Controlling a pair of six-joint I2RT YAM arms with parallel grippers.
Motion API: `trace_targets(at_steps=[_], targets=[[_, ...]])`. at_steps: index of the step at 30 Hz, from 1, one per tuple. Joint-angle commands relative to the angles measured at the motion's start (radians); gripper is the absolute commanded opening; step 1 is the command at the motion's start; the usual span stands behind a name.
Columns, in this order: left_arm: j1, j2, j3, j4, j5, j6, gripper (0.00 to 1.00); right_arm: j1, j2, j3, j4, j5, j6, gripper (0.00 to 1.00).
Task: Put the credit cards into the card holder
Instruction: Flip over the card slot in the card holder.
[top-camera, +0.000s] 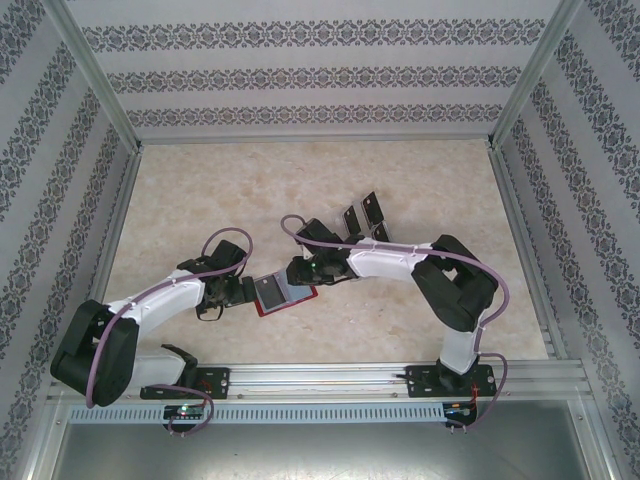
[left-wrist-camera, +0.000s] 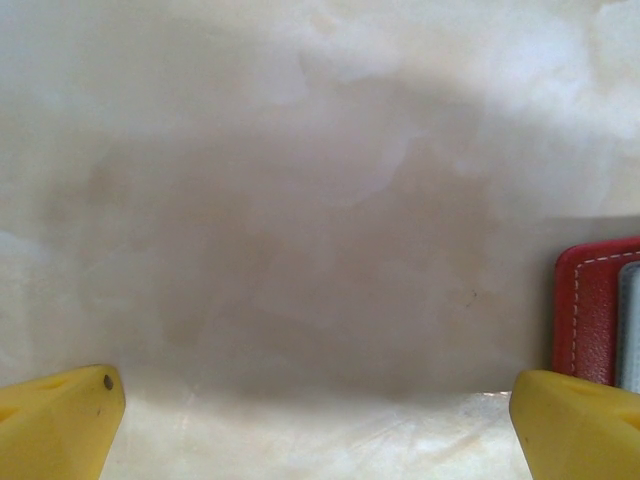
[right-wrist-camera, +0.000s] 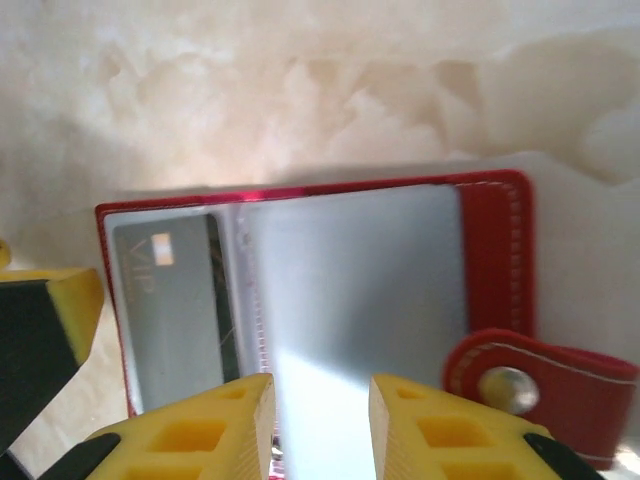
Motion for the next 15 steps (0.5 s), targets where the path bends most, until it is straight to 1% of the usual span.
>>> trace_targets(at_steps=[1, 11, 15], targets=[[-0.009, 0.019, -0.007, 0.027, 0.005, -0.010, 1.00, -0.003, 0.010, 0.024, -0.038, 0.030, -0.040, 0.32], [-0.009, 0.025, 0.001, 0.026, 0.007, -0.004, 1.00, -0.010, -0.009, 0.005, -0.080, 0.097, -0.062, 0.32], [-0.008, 0.028, 0.003, 0.026, 0.008, -0.004, 1.00, -0.011, 0.002, 0.005, -0.084, 0.086, -0.063, 0.32]])
